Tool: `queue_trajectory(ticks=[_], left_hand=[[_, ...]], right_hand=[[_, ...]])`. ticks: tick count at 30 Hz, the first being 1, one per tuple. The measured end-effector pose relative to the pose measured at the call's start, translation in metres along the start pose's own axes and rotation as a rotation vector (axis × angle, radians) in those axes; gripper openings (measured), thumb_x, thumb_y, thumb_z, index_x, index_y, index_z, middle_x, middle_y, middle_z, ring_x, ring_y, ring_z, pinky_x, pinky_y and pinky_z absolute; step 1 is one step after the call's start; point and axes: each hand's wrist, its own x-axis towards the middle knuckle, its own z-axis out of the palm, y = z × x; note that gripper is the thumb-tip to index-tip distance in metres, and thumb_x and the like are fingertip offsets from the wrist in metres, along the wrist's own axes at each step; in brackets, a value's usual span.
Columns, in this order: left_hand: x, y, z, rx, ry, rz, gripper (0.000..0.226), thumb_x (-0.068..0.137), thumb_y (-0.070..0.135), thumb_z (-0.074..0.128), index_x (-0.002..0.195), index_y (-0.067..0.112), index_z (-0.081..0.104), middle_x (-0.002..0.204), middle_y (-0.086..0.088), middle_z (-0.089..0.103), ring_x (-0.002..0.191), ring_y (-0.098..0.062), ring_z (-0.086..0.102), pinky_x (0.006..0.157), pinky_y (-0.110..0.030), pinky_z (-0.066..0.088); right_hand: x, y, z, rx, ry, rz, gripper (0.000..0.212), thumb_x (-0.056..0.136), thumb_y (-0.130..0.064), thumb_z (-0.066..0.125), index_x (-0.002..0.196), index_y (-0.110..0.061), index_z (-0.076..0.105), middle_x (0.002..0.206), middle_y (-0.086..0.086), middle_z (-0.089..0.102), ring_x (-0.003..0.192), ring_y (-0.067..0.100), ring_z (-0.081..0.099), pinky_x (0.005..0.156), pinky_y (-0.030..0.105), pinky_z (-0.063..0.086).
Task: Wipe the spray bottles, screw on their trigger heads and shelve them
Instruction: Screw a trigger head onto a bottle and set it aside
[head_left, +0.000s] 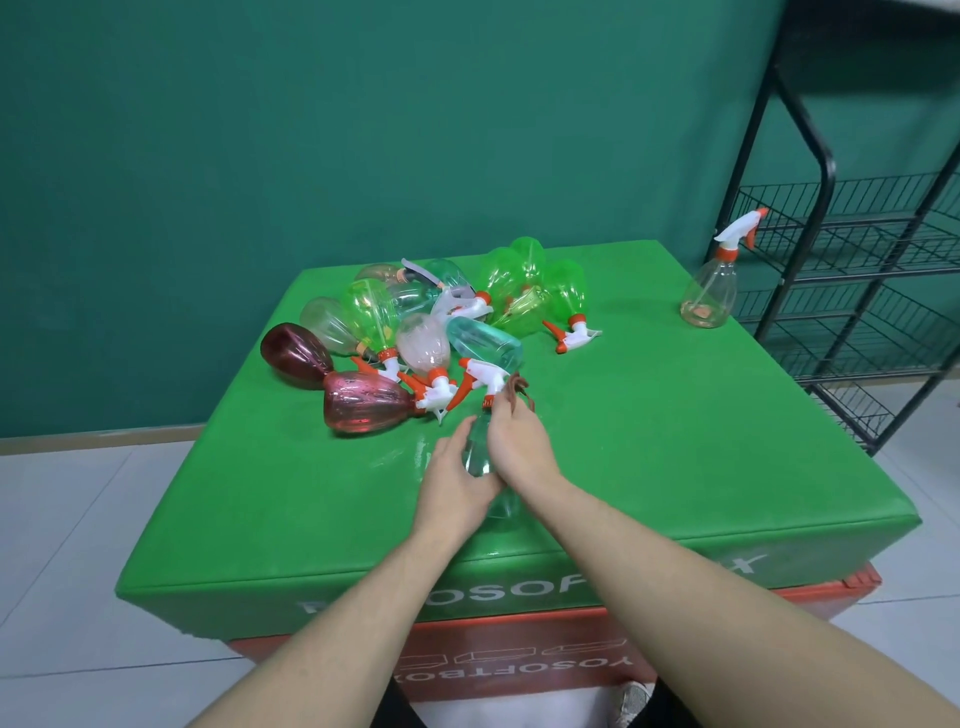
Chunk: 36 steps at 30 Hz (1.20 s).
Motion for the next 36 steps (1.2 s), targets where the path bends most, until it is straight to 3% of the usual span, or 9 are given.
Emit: queue_trajectory(ticks=[5,8,12,18,23,26,28,32,36], left_hand=[[0.002,0.001,0.001,0.005,-0.003,-0.010,0.070,0.086,0.010,0.075,0.149,0.022,0.049,0.116,0.004,0.048,0.095,-0.007,0.055,0.064,0.003,0.035],[0.002,0.002,0.002,-0.041,-0.002,-0.028,0.071,0.086,0.009,0.074,0.150,0.025,0.048,0.117,0.004,0.048,0.093,0.002,0.054,0.062,0.003,0.037],[-0.004,0.002,0.007,-0.088,-0.015,-0.007,0.079,0.081,0.016,0.081,0.151,0.030,0.047,0.120,0.003,0.052,0.094,0.001,0.057,0.074,-0.014,0.046],[0.001,0.005,0.003,-0.080,-0.066,-0.031,0.078,0.087,0.009,0.075,0.155,0.026,0.042,0.127,0.001,0.047,0.091,0.005,0.052,0.065,0.000,0.040],[0.007,0.006,-0.002,-0.079,-0.106,-0.046,0.074,0.092,0.009,0.067,0.156,0.033,0.040,0.150,0.002,0.051,0.120,-0.010,0.055,0.085,-0.013,0.041],[0.004,0.007,-0.002,-0.142,-0.125,-0.070,0.070,0.092,0.012,0.069,0.152,0.036,0.044,0.112,0.023,0.058,0.086,0.012,0.053,0.063,-0.003,0.042],[0.002,0.004,-0.001,-0.169,-0.131,-0.071,0.066,0.092,0.011,0.069,0.149,0.036,0.046,0.103,0.026,0.058,0.081,0.015,0.052,0.058,0.000,0.041],[-0.001,-0.002,-0.006,-0.225,-0.123,-0.072,0.066,0.094,0.014,0.071,0.149,0.040,0.045,0.115,0.023,0.057,0.094,0.011,0.056,0.068,0.000,0.039],[-0.001,-0.007,-0.008,-0.250,-0.107,-0.075,0.060,0.101,0.027,0.064,0.154,0.042,0.041,0.148,0.011,0.049,0.125,-0.003,0.043,0.101,-0.019,0.033]], right_hand=[[0.000,0.011,-0.005,-0.180,0.008,-0.070,0.051,0.109,-0.043,0.020,0.141,-0.016,0.050,0.138,0.013,0.059,0.124,0.033,0.058,0.103,0.040,0.043],[-0.001,0.015,-0.009,-0.232,-0.019,-0.094,0.049,0.109,-0.042,0.022,0.144,-0.019,0.047,0.137,0.014,0.060,0.123,0.033,0.058,0.102,0.040,0.045],[0.012,0.007,-0.011,0.014,0.030,0.094,0.059,0.110,-0.042,0.017,0.141,-0.007,0.052,0.140,0.017,0.056,0.129,0.035,0.054,0.111,0.044,0.040],[0.006,0.012,-0.008,-0.068,0.035,0.043,0.055,0.110,-0.039,0.017,0.145,-0.011,0.048,0.145,0.018,0.053,0.133,0.036,0.051,0.110,0.041,0.037],[0.000,0.028,-0.002,-0.147,-0.003,-0.202,0.049,0.109,-0.031,0.027,0.158,-0.029,0.029,0.166,-0.005,0.024,0.152,0.018,0.024,0.121,0.036,0.022],[0.004,0.026,-0.007,-0.070,0.005,-0.156,0.050,0.110,-0.032,0.026,0.159,-0.030,0.026,0.166,-0.007,0.025,0.151,0.016,0.026,0.122,0.035,0.021],[0.004,0.027,-0.007,-0.052,0.006,-0.142,0.050,0.110,-0.032,0.025,0.159,-0.028,0.026,0.165,-0.006,0.027,0.151,0.016,0.028,0.123,0.034,0.021],[0.001,0.027,-0.005,-0.075,-0.029,-0.169,0.048,0.110,-0.032,0.027,0.156,-0.025,0.036,0.162,-0.004,0.035,0.147,0.016,0.034,0.122,0.034,0.024],[-0.008,0.032,-0.010,-0.126,-0.063,-0.261,0.045,0.110,-0.026,0.030,0.153,-0.020,0.041,0.159,-0.007,0.035,0.128,-0.002,0.039,0.107,0.009,0.020]])
